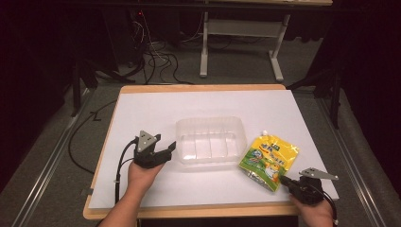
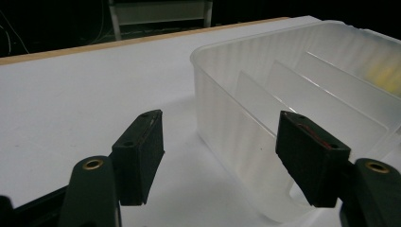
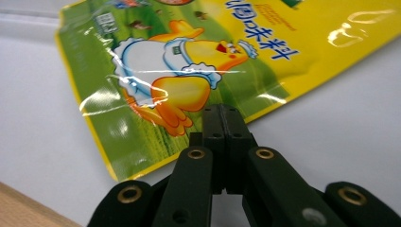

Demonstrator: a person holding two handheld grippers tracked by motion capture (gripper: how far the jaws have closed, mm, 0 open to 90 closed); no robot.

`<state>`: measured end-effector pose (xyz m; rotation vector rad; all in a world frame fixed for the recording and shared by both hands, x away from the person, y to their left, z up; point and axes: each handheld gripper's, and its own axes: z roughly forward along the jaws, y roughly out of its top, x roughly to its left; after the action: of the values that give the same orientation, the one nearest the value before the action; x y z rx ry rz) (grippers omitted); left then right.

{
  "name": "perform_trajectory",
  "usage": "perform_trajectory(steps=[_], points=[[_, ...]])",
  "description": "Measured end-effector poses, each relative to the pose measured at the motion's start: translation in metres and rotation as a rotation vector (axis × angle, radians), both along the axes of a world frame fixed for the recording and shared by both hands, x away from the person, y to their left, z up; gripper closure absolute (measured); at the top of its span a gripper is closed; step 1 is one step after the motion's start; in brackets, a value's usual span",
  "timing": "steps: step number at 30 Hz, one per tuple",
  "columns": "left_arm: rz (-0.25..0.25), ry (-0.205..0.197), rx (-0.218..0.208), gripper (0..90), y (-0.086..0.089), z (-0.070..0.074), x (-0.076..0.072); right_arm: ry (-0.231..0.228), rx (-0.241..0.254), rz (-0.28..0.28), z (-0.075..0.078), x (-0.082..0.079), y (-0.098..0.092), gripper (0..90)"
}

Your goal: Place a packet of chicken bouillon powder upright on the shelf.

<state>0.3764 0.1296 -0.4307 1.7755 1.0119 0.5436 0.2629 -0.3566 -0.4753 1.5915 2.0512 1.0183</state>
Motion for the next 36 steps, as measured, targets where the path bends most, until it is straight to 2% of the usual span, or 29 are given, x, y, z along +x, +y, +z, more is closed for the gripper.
perform_trajectory(steps=[5, 6, 8, 10, 15, 17, 18, 20, 21, 23, 25, 28, 32, 34, 36], points=[[-0.001, 0.001, 0.011, 33.4, 0.001, 0.0, -0.001, -0.014, -0.028, 0.032, 0.004, 0.001, 0.007, 90.0], [-0.001, 0.001, 0.013, 33.4, 0.002, -0.001, -0.002, -0.046, 0.006, 0.007, 0.01, 0.001, 0.005, 90.0], [0.0, 0.003, 0.017, 33.3, 0.003, -0.001, -0.002, -0.063, -0.01, 0.006, 0.011, 0.003, 0.003, 90.0], [0.002, 0.009, 0.021, 33.3, 0.006, -0.002, -0.003, -0.069, 0.006, -0.015, 0.012, 0.008, 0.0, 85.3], [-0.007, 0.012, 0.043, 33.1, 0.014, -0.004, -0.011, -0.116, 0.044, -0.059, 0.015, 0.026, -0.013, 75.3], [-0.009, 0.015, 0.048, 33.1, 0.016, -0.005, -0.013, -0.122, 0.05, -0.072, 0.016, 0.031, -0.016, 72.4], [-0.01, 0.016, 0.062, 33.1, 0.019, -0.007, -0.017, -0.128, 0.066, -0.101, 0.016, 0.042, -0.022, 67.4], [-0.01, 0.018, 0.073, 32.9, 0.02, -0.007, -0.019, -0.134, 0.073, -0.111, 0.017, 0.045, -0.024, 66.2], [-0.006, 0.014, 0.087, 32.9, 0.024, -0.008, -0.023, -0.141, 0.09, -0.133, 0.018, 0.055, -0.029, 63.5], [-0.003, 0.014, 0.091, 32.9, 0.026, -0.009, -0.026, -0.147, 0.089, -0.139, 0.019, 0.058, -0.031, 62.1], [0.009, 0.018, 0.106, 32.9, 0.034, -0.01, -0.032, -0.154, 0.111, -0.17, 0.021, 0.07, -0.038, 55.1], [0.026, 0.02, 0.107, 32.9, 0.042, -0.01, -0.037, -0.15, 0.123, -0.208, 0.02, 0.078, -0.046, 49.0], [0.044, 0.024, 0.107, 32.9, 0.049, -0.011, -0.041, -0.104, 0.174, -0.251, 0.014, 0.086, -0.061, 42.3], [0.048, 0.027, 0.109, 32.9, 0.051, -0.011, -0.042, -0.08, 0.181, -0.273, 0.01, 0.089, -0.065, 40.7], [0.05, 0.028, 0.107, 32.9, 0.052, -0.011, -0.043, -0.057, 0.214, -0.289, 0.006, 0.091, -0.071, 40.0]])
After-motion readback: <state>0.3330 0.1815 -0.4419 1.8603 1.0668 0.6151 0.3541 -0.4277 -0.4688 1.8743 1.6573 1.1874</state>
